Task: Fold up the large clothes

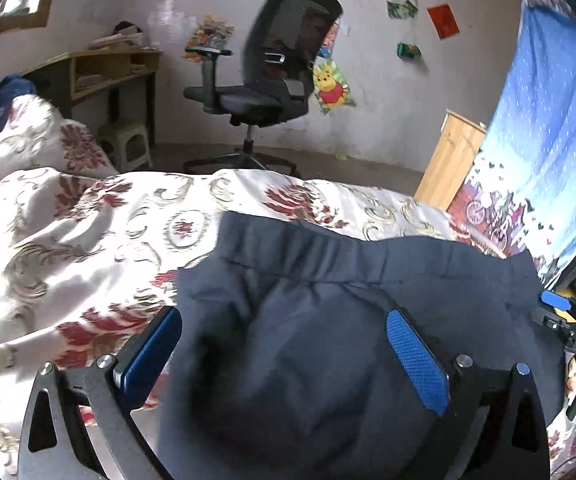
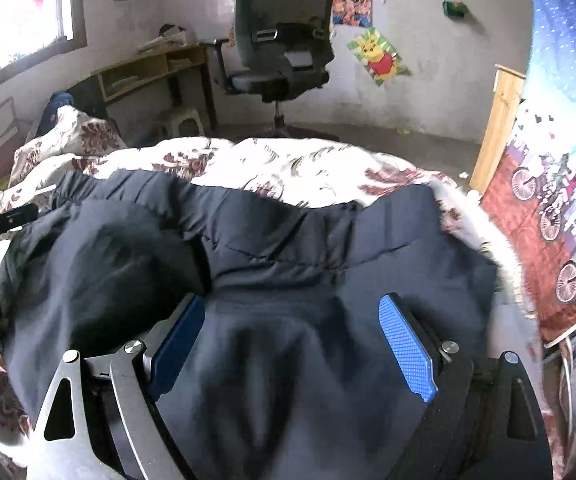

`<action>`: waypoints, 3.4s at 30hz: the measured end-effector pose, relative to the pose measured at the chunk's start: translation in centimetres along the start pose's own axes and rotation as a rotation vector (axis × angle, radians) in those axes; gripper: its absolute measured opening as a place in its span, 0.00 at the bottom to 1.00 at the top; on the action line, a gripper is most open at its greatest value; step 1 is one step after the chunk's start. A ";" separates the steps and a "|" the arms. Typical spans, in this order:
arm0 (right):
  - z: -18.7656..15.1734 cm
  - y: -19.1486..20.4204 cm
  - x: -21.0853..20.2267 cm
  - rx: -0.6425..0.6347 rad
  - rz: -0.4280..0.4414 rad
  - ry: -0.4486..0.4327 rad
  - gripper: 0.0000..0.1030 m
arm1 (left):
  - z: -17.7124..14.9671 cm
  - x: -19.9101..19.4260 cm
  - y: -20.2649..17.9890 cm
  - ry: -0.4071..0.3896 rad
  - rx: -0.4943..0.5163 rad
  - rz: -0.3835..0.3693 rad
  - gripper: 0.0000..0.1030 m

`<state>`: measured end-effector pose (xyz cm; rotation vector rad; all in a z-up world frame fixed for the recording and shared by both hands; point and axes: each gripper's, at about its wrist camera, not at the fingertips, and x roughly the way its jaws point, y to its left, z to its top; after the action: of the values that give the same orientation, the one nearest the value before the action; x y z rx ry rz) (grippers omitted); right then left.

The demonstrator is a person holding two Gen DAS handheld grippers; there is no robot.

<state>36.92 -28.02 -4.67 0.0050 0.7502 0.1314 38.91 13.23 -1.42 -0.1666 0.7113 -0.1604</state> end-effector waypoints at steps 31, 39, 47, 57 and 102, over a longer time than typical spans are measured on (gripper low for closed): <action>-5.4 -10.3 5.2 0.303 0.074 0.211 0.93 | -4.8 5.4 8.4 0.383 -0.251 -0.281 1.00; -6.0 -9.7 5.6 0.339 0.107 0.231 0.89 | -5.1 5.8 7.9 0.418 -0.265 -0.346 0.94; -6.0 -8.4 4.8 0.302 0.115 0.254 0.39 | -4.4 4.6 5.5 0.380 -0.235 -0.317 0.46; -1.8 -5.0 -0.7 0.217 0.093 0.134 0.12 | -0.8 1.2 2.9 0.326 -0.239 -0.247 0.20; 2.2 0.1 -1.5 0.165 -0.071 -0.002 0.76 | -1.0 -2.6 5.7 0.199 -0.289 0.146 0.85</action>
<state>37.34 -28.03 -2.04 0.1351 0.7562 0.0013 36.82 19.19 -1.69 -0.3778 0.9404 0.0677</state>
